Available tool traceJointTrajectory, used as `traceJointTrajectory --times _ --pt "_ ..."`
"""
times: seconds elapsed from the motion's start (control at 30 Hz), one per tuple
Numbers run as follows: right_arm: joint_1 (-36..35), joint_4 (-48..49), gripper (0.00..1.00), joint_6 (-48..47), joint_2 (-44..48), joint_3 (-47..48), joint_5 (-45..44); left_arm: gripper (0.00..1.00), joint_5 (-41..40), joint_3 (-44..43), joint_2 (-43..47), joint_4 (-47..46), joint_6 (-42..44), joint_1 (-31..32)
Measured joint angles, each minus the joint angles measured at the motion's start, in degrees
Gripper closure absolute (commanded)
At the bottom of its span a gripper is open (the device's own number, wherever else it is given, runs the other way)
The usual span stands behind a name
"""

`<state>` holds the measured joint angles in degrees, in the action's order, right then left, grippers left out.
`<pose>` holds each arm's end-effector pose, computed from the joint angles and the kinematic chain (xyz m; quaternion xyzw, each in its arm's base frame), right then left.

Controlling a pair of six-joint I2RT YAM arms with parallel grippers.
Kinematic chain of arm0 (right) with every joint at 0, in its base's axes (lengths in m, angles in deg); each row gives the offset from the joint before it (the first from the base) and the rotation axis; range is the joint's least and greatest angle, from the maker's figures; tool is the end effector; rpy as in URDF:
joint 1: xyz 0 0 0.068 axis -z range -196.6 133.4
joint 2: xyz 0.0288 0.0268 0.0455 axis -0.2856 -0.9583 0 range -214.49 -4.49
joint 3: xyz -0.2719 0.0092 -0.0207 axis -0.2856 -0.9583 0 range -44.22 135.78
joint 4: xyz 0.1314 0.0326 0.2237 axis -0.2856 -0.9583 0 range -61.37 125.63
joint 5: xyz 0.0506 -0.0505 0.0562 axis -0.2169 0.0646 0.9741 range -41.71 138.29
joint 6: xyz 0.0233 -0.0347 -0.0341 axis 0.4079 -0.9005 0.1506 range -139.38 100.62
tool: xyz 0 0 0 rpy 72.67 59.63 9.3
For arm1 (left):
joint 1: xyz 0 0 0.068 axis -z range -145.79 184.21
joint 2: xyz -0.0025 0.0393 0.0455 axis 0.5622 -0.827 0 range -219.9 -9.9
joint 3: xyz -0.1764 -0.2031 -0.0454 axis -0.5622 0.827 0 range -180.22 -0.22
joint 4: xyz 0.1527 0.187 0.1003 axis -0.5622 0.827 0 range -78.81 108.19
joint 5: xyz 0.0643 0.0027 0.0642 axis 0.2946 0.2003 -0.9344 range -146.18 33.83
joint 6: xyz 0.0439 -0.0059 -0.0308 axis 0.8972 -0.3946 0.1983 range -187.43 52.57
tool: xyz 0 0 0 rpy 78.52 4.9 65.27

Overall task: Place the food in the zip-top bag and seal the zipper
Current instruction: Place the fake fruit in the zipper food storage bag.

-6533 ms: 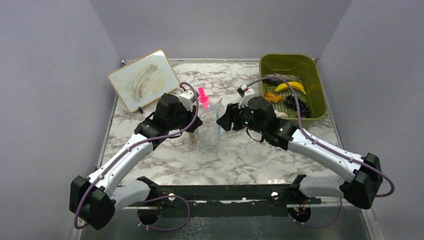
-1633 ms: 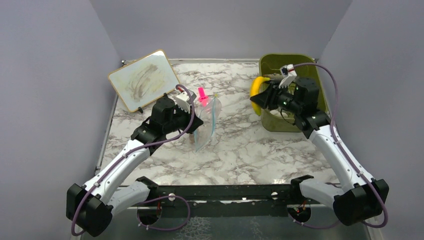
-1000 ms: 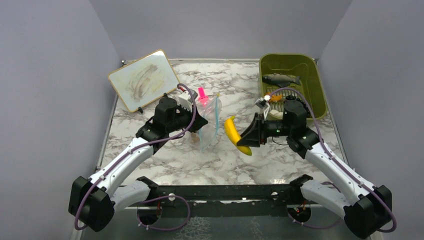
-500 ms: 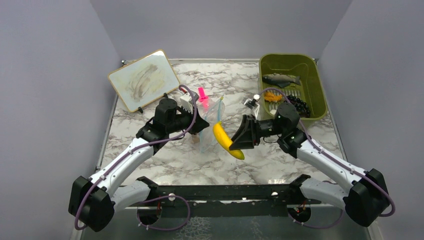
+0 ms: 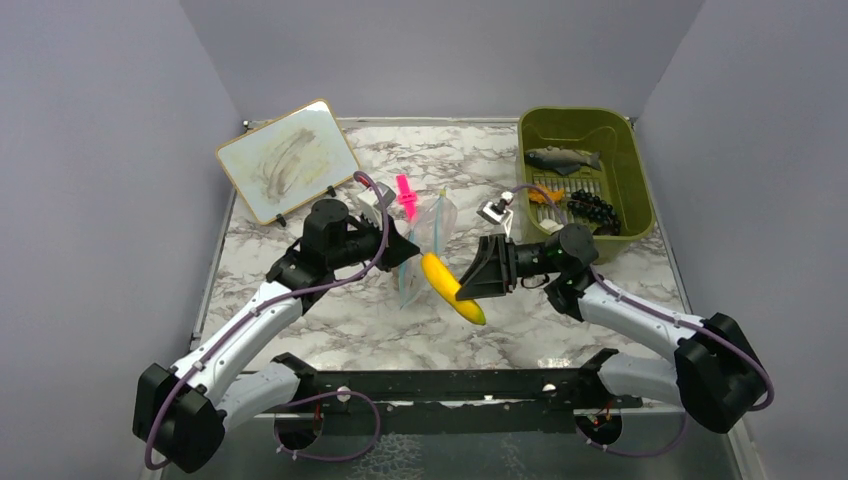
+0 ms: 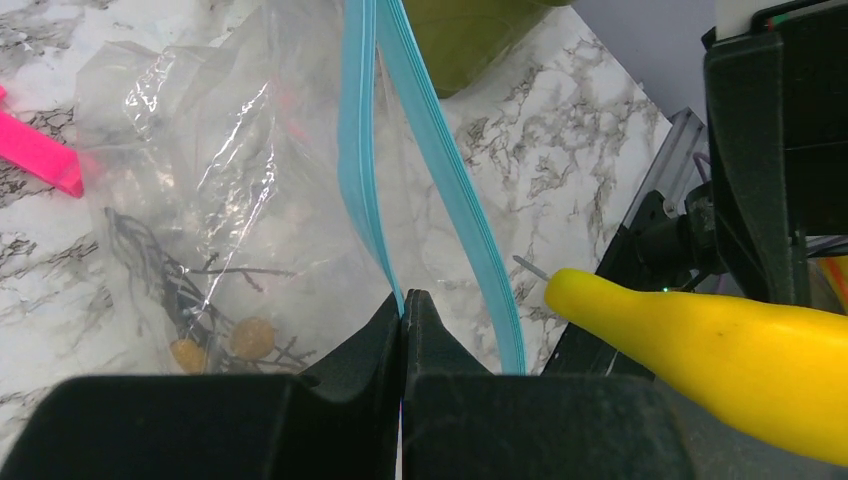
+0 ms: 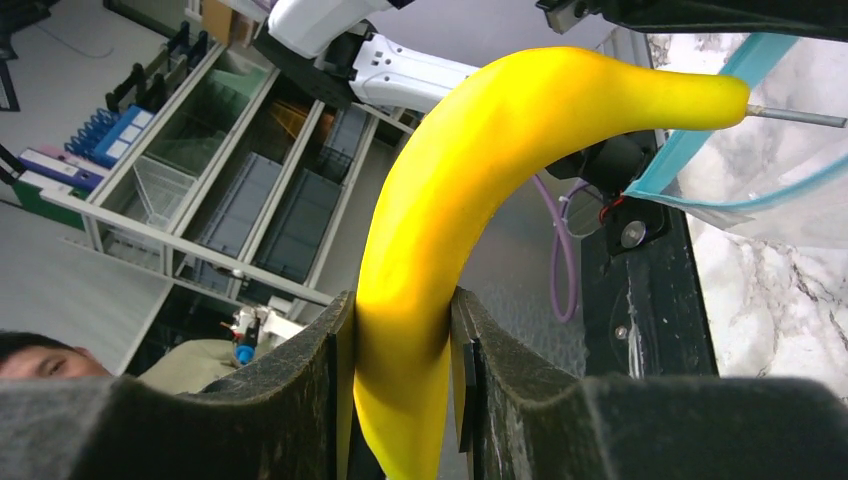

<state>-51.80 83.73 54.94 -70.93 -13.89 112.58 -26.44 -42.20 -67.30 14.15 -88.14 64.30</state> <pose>0.1738 0.1617 0.2781 -0.2112 0.6405 0.7306 0.1061 0.1897 -0.1303 0.2955 0.2137 0.7689 -0.4305 0.4215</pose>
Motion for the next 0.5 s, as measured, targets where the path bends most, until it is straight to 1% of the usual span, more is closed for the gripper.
traceJointTrajectory --times 0.3,0.5 --pt "-0.11 10.82 0.86 8.92 -6.58 -1.68 -1.64 1.0 1.05 0.68 1.73 -0.44 0.04 0.0" --pt "-0.13 13.66 0.86 10.49 -7.91 -1.81 -3.63 1.0 1.6 0.68 1.73 -0.44 0.02 0.0"
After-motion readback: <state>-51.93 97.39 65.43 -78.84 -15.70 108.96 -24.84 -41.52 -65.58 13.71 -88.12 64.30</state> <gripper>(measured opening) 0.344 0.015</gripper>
